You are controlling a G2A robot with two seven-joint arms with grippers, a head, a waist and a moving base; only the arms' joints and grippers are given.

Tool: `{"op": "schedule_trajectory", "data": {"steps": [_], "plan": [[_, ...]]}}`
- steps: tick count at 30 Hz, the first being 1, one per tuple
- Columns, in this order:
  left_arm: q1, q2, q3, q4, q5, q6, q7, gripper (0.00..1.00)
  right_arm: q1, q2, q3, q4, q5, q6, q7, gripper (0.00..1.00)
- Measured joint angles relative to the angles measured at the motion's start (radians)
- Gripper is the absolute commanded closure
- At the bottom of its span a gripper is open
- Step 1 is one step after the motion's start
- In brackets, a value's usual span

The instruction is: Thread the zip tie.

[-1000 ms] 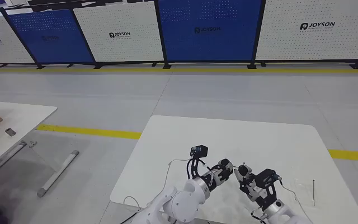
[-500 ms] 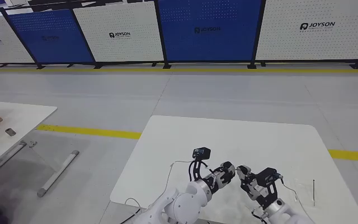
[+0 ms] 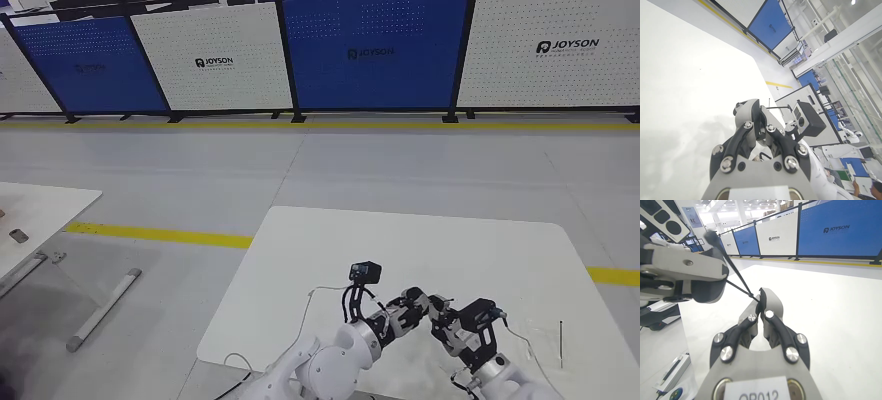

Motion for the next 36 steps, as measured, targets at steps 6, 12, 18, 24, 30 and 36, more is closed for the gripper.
{"op": "schedule_trajectory", "data": {"steps": [6,12,18,24,30,36], "plan": [[0.012,0.006,-0.003,-0.012,0.007,-0.043,0.002,1.00,0.002,0.002,-0.003,0.003,0.002,0.000,0.003,1.00],[0.025,0.013,-0.005,-0.028,0.011,-0.089,0.002,1.00,0.008,0.004,-0.007,0.010,0.011,0.000,0.007,1.00],[0.044,0.021,-0.013,-0.049,-0.002,-0.128,-0.003,1.00,0.012,0.005,-0.010,0.017,0.015,0.000,0.009,1.00],[0.063,0.030,-0.027,-0.070,-0.014,-0.167,-0.009,1.00,0.017,0.006,-0.014,0.024,0.016,0.000,0.008,1.00],[0.082,0.038,-0.034,-0.096,-0.013,-0.188,-0.011,1.00,0.016,0.005,-0.014,0.025,0.011,0.000,0.003,1.00],[0.096,0.045,-0.035,-0.112,-0.006,-0.198,-0.008,1.00,0.015,0.002,-0.014,0.022,0.000,0.003,0.007,1.00]]}}
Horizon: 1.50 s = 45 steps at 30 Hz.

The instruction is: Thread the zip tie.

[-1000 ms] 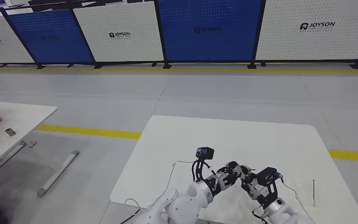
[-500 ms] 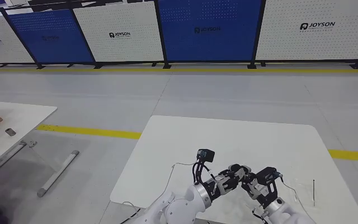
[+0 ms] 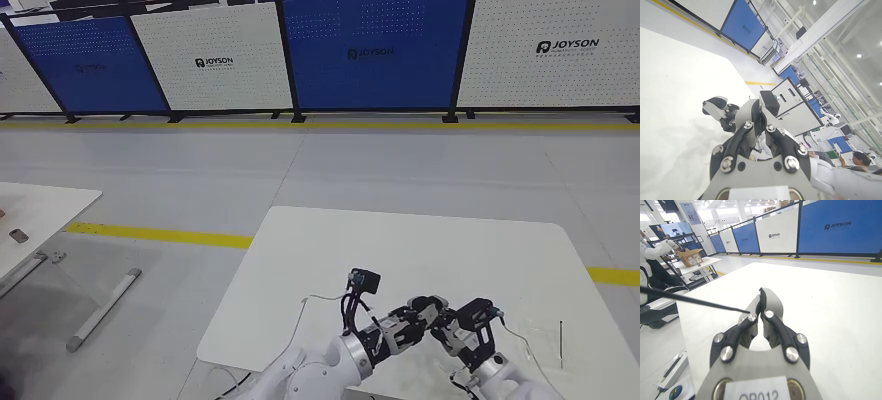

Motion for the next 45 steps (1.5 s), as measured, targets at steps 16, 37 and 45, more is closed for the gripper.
{"op": "schedule_trajectory", "data": {"steps": [16,37,45], "plan": [[-0.060,-0.016,-0.004,0.059,-0.119,0.253,0.061,1.00,-0.012,0.002,-0.001,-0.006,-0.010,-0.003,-0.002,0.50],[-0.079,-0.011,0.013,0.070,-0.136,0.252,0.035,1.00,-0.002,-0.007,0.002,-0.006,-0.012,-0.003,-0.033,0.94],[-0.082,-0.009,0.016,0.075,-0.136,0.257,0.043,1.00,-0.002,-0.009,0.004,-0.005,-0.009,-0.003,-0.034,1.00]]}}
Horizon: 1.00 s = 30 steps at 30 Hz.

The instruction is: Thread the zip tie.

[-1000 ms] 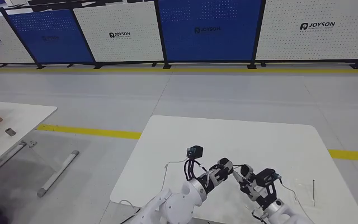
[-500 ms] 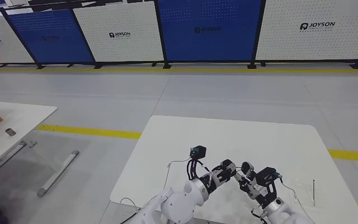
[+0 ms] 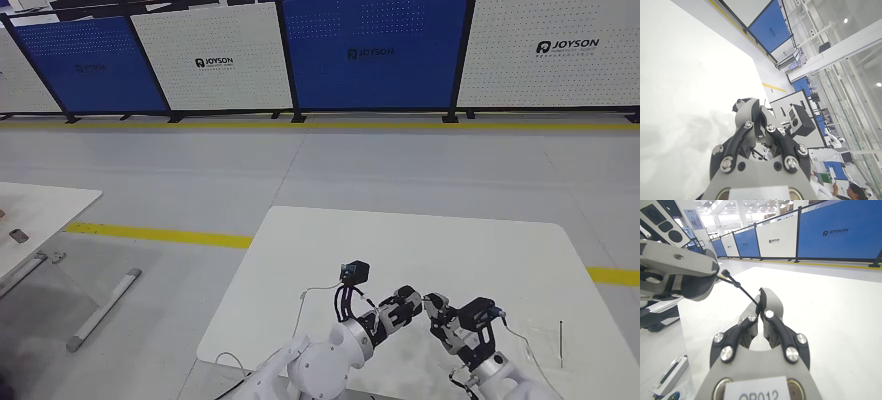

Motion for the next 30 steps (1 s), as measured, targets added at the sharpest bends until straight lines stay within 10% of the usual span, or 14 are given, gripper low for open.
{"op": "schedule_trajectory", "data": {"steps": [30], "plan": [[0.057,0.020,-0.020,-0.049,-0.023,-0.161,0.039,1.00,0.004,-0.012,-0.005,0.005,-0.051,0.000,0.018,1.00]]}}
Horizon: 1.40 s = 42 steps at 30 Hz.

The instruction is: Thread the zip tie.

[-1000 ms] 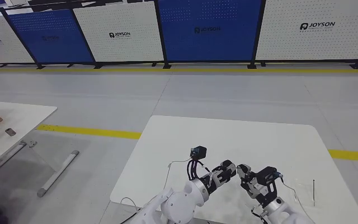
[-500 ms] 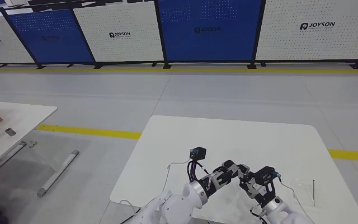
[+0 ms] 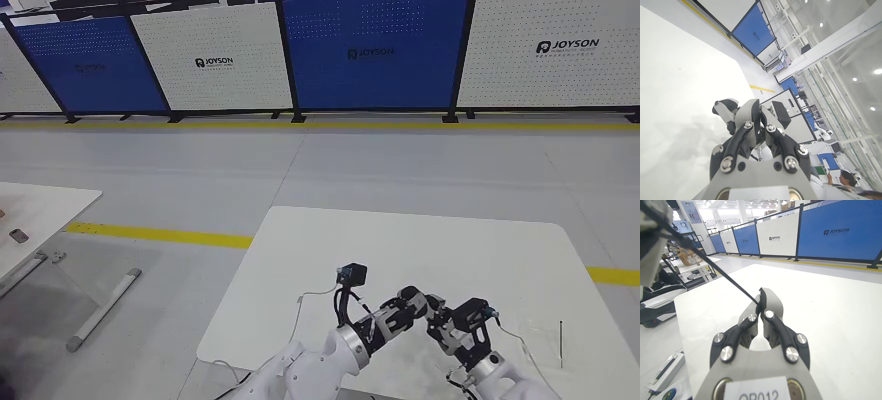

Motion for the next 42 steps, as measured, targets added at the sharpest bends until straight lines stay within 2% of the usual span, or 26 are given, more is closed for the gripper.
{"op": "schedule_trajectory", "data": {"steps": [3,5,8,9,10,11,12,18,22,27,38,42], "plan": [[0.008,0.002,-0.005,-0.005,-0.002,-0.010,0.006,1.00,0.000,-0.001,0.000,0.000,-0.002,0.000,0.001,1.00],[0.009,0.003,-0.008,-0.005,0.000,-0.002,0.010,1.00,-0.001,-0.002,0.001,0.000,0.005,0.000,-0.001,1.00],[0.007,0.002,-0.014,0.000,0.012,0.052,0.043,1.00,-0.005,-0.001,0.009,-0.001,0.035,0.000,-0.008,1.00],[0.004,0.001,-0.011,0.002,0.011,0.079,0.052,1.00,-0.007,0.000,0.013,-0.001,0.051,0.000,-0.008,0.97],[0.000,0.000,-0.009,0.004,0.007,0.094,0.051,1.00,-0.009,0.001,0.017,-0.001,0.060,0.000,-0.007,0.76],[-0.005,-0.001,-0.008,0.006,0.004,0.107,0.048,1.00,-0.010,0.002,0.020,-0.002,0.066,0.000,-0.005,0.69],[-0.010,-0.001,-0.005,0.010,0.001,0.119,0.043,1.00,-0.012,0.005,0.023,-0.004,0.071,0.000,-0.002,0.67],[-0.029,-0.004,0.007,0.019,-0.003,0.147,0.038,1.00,-0.016,0.016,0.019,-0.017,0.060,0.000,0.013,0.67],[-0.033,-0.005,0.007,0.016,0.000,0.171,0.057,1.00,-0.013,0.018,0.018,-0.011,0.050,0.000,0.015,0.65],[-0.033,-0.006,0.016,0.017,0.019,0.188,0.068,1.00,-0.014,0.015,0.023,-0.005,0.050,0.002,-0.004,0.70],[-0.041,-0.008,0.039,0.025,0.028,0.196,0.062,1.00,-0.012,0.011,0.017,-0.024,0.030,0.000,0.010,0.66],[-0.041,-0.008,0.045,0.026,0.032,0.196,0.059,1.00,-0.008,0.008,0.015,-0.025,0.029,0.000,0.012,0.71]]}}
